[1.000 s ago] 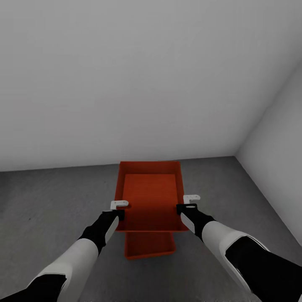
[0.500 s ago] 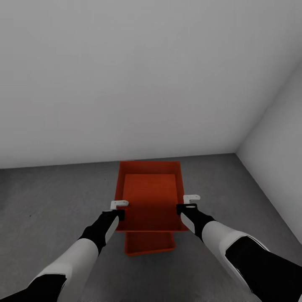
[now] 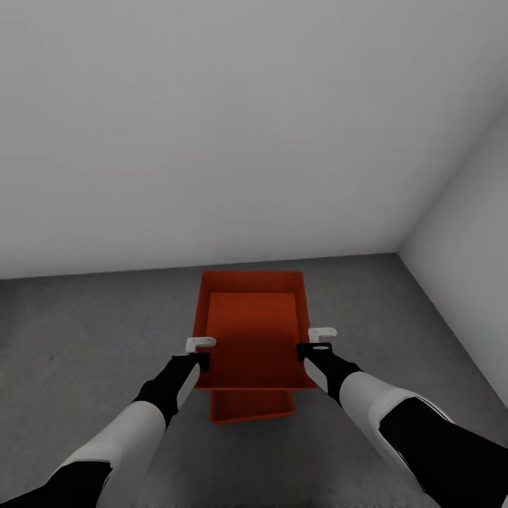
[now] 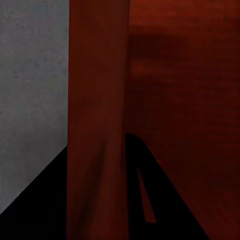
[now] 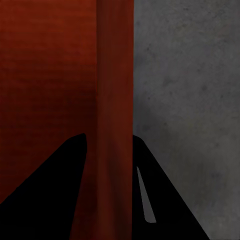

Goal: Move the two storage containers from the living room to the garage. In the garage, place one container on the floor and stack the other container on top of it (either order is fine).

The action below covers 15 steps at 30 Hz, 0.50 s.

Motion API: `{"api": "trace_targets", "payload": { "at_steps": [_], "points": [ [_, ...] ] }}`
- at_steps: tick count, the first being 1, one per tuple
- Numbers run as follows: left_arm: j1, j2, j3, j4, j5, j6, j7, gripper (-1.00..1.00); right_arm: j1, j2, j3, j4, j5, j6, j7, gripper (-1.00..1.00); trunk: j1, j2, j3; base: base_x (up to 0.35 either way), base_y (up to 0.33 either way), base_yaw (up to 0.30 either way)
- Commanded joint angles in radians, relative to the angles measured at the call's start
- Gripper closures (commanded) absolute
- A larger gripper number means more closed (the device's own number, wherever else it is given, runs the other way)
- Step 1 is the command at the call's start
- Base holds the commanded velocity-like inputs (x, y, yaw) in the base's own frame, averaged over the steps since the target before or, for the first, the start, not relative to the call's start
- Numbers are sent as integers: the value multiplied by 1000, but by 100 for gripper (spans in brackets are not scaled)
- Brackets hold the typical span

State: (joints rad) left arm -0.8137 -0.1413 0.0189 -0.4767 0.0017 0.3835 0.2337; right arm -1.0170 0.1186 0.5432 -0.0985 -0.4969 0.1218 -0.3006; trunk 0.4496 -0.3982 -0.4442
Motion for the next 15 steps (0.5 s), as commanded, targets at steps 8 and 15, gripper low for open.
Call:
{"api": "trace_targets", "payload": {
  "at_steps": [8, 15],
  "points": [
    [-1, -1, -5, -16, 9, 3, 4, 100, 0, 0, 55, 2, -18, 7, -6, 100, 0, -2, -14, 0, 0, 0],
    [-1, -1, -5, -16, 9, 3, 4, 100, 0, 0, 55, 2, -18, 7, -6, 100, 0, -2, -25, 0, 0, 0]
  ]
}}
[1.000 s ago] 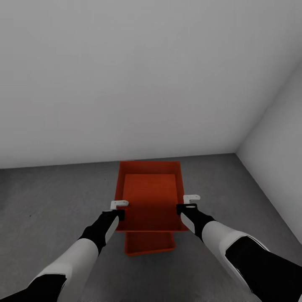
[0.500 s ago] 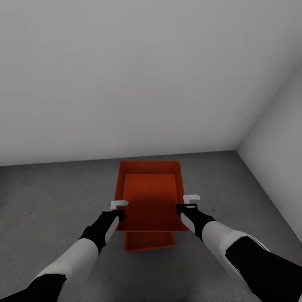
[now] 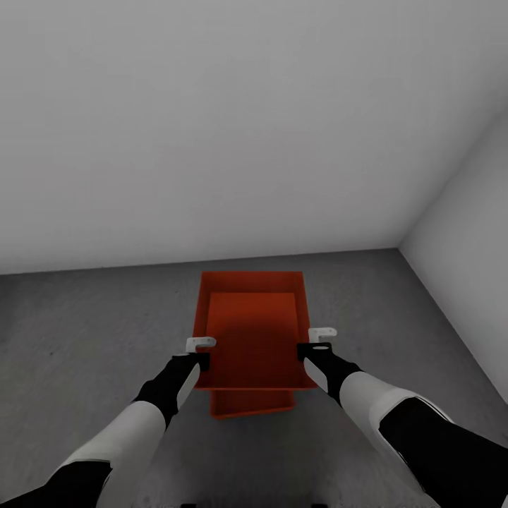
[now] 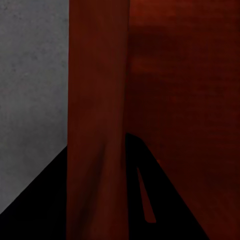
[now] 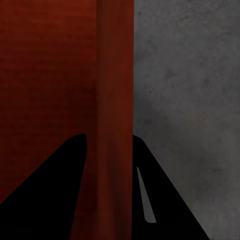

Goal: Move the two storage containers from the living room to the garage. In the garage, place one container on the floor and stack the other container on top of it (either order is fine).

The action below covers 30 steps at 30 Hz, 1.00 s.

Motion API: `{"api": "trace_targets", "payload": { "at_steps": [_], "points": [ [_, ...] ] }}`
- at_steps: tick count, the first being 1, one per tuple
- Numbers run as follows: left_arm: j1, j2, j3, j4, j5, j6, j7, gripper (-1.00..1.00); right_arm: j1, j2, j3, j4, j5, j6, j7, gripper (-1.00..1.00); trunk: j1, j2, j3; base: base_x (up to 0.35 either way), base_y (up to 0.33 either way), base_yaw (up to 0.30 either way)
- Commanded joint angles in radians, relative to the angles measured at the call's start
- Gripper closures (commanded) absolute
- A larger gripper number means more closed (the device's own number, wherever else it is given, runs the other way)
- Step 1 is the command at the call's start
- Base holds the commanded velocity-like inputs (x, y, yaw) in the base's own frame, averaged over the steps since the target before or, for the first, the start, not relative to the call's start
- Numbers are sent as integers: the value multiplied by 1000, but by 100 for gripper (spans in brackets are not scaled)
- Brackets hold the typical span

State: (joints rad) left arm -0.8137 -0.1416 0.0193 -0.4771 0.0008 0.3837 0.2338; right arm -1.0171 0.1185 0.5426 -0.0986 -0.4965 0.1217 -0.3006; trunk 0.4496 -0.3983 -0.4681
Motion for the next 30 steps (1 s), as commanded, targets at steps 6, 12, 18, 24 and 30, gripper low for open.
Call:
{"api": "trace_targets", "payload": {
  "at_steps": [6, 12, 18, 24, 30],
  "points": [
    [-1, -1, -5, -15, 10, 3, 4, 100, 0, 0, 56, 2, -19, 7, -6, 100, 0, -2, -11, 0, 0, 0],
    [-1, -1, -5, -15, 10, 3, 4, 100, 0, 0, 56, 2, -19, 7, -6, 100, 0, -2, -21, 0, 0, 0],
    [-1, -1, -6, -15, 10, 3, 4, 100, 0, 0, 56, 2, -19, 7, -6, 100, 0, -2, -30, 0, 0, 0],
    [-1, -1, -5, -15, 11, 3, 3, 100, 0, 0, 55, 2, -19, 7, -6, 100, 0, -2, -40, 0, 0, 0],
    [-1, -1, -6, -15, 10, 3, 2, 100, 0, 0, 55, 2, -19, 7, -6, 100, 0, -2, -49, 0, 0, 0]
  ]
}}
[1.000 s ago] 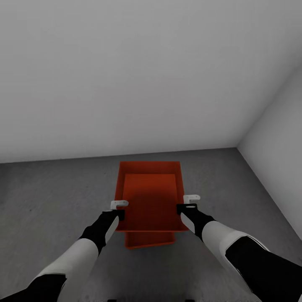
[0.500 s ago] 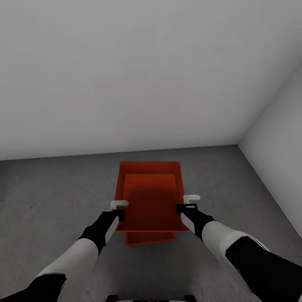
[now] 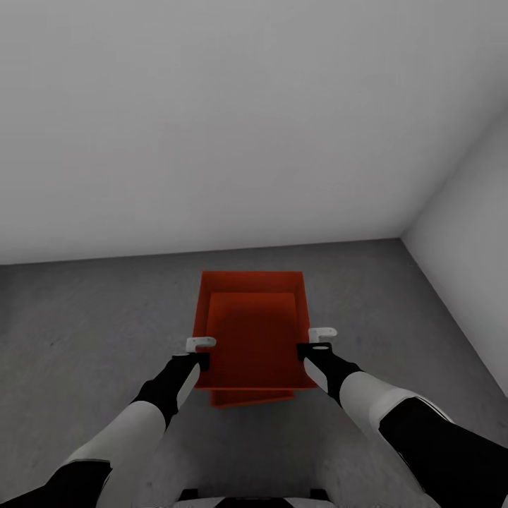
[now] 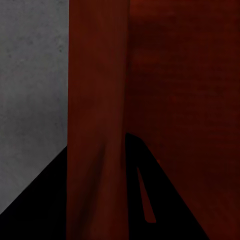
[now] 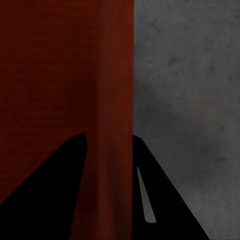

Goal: Move the two storage containers from the living room to the garage. In the garage, place one container on the floor and stack the other container on top of it (either order is fine).

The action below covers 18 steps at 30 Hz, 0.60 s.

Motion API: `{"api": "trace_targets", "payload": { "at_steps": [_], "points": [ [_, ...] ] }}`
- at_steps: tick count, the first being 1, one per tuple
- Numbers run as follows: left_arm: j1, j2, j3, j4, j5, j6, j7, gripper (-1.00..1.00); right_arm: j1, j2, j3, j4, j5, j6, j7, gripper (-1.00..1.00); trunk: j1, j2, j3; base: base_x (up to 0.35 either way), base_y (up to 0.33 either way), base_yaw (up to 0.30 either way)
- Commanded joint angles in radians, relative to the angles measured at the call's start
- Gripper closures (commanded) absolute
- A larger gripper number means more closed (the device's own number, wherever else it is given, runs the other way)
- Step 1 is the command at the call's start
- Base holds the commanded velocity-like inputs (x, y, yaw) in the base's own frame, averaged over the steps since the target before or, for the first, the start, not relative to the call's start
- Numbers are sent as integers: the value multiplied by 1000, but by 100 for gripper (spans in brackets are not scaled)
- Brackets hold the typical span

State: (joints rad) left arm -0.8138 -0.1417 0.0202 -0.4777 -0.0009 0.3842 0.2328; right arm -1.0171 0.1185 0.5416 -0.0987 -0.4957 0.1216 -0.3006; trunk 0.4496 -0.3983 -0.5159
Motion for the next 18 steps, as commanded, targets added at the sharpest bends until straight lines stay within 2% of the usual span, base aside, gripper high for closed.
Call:
{"api": "trace_targets", "payload": {
  "at_steps": [1, 18],
  "points": [
    [-1, -1, -6, -15, 12, 2, 3, 100, 0, 0, 57, 2, -20, 7, -6, 100, 0, -2, -3, 0, 0, 0],
    [-1, -1, -6, -15, 12, 2, 3, 100, 0, 0, 56, 2, -20, 7, -6, 100, 0, -2, -30, 0, 0, 0]
  ]
}}
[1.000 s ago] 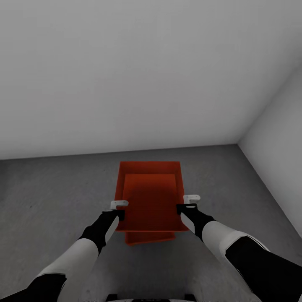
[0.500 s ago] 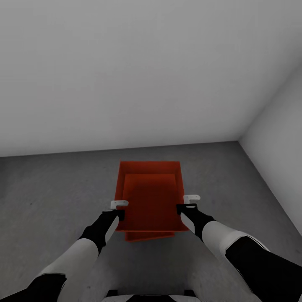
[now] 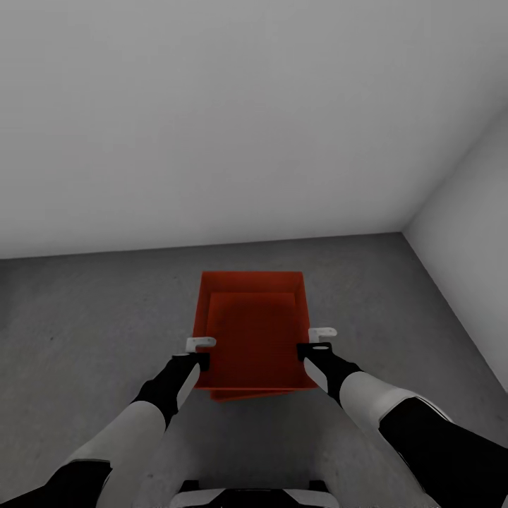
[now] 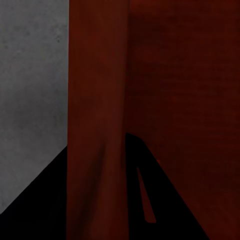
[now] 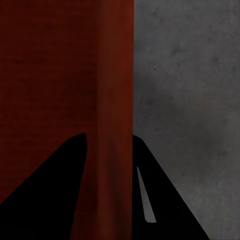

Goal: Move the two storage containers from the living room to the garage. In the garage, place one container on the floor and stack the other container on top of it (either order is fine).

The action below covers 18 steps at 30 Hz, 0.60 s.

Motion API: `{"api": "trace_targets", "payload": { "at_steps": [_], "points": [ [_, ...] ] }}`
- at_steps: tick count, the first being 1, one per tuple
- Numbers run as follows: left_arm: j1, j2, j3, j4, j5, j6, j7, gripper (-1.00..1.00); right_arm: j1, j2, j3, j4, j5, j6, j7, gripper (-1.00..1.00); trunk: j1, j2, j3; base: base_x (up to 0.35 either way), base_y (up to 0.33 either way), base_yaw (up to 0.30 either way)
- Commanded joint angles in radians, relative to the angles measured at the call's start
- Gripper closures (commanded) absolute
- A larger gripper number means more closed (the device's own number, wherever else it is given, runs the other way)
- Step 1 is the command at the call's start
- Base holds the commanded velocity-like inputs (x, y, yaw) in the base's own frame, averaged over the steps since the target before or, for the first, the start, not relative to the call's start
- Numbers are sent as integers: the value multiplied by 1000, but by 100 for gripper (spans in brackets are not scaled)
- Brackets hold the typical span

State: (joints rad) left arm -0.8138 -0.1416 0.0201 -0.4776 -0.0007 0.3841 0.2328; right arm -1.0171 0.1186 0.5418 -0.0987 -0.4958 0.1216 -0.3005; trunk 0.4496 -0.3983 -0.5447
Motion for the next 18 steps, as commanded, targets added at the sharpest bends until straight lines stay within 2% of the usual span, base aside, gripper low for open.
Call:
{"api": "trace_targets", "payload": {
  "at_steps": [1, 18],
  "points": [
    [-1, -1, -6, -15, 11, 2, 3, 100, 0, 0, 56, 2, -20, 7, -6, 100, 0, -2, -3, 0, 0, 0],
    [-1, -1, -6, -15, 11, 2, 0, 100, 0, 0, 56, 2, -20, 7, -6, 100, 0, -2, -30, 0, 0, 0]
  ]
}}
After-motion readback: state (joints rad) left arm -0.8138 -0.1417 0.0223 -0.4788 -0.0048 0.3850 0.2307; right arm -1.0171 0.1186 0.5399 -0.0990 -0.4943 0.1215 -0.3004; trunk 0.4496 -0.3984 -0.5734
